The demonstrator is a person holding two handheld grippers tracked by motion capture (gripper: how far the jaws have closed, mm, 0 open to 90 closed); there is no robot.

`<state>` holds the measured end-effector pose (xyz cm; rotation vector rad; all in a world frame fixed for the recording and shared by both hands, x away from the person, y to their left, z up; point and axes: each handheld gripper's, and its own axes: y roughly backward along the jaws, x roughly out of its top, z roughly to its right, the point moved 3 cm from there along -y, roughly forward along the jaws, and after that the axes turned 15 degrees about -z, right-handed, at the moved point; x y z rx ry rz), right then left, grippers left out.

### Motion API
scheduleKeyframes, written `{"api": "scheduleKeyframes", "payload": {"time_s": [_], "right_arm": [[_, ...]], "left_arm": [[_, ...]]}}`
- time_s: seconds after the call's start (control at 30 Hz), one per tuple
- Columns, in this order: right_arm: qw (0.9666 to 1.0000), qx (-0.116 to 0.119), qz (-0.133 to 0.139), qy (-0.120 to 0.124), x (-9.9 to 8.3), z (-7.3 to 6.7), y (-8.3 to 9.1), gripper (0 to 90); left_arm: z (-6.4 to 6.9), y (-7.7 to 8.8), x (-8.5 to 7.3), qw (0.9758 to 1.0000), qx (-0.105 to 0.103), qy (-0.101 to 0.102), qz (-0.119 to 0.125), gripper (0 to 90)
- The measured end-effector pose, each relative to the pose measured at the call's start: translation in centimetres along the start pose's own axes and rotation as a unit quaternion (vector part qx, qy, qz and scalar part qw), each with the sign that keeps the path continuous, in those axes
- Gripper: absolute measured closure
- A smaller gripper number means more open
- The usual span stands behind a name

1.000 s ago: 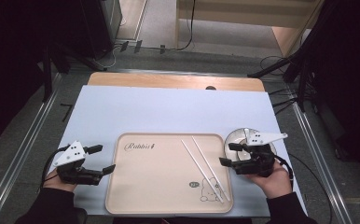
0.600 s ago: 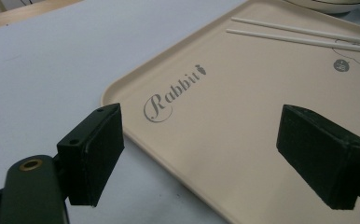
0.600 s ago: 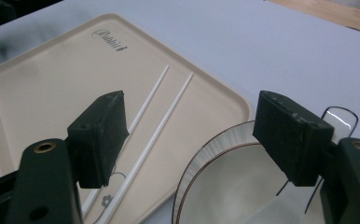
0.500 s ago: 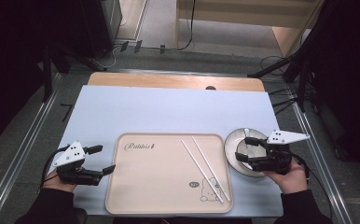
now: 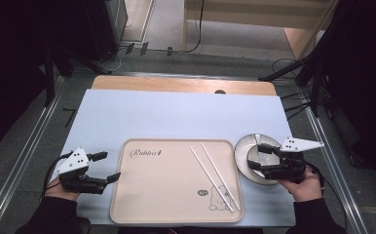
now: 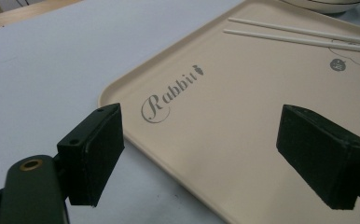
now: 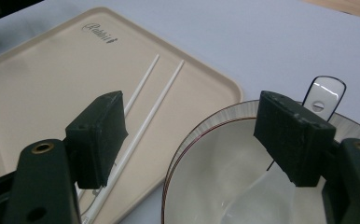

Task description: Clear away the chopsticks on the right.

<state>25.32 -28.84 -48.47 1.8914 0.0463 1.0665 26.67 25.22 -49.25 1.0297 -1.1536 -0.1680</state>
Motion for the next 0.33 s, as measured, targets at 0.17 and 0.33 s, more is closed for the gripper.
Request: {"api": "scheduleKeyframes", "payload": {"time_s": [0.17,0.33], "right_arm": [[1.0000,-0.001,0.000,-0.001,-0.05,0.12,-0.07,25.7],[1.0000,-0.001,0.001,-0.003,-0.04,0.18,-0.07,25.7]], "left_arm": [[-0.03,-0.06,-0.02,1.0000,0.000,0.000,-0.004,15.5],[-0.04,-0.05,-0.02,1.0000,0.000,0.000,-0.004,15.5]]}}
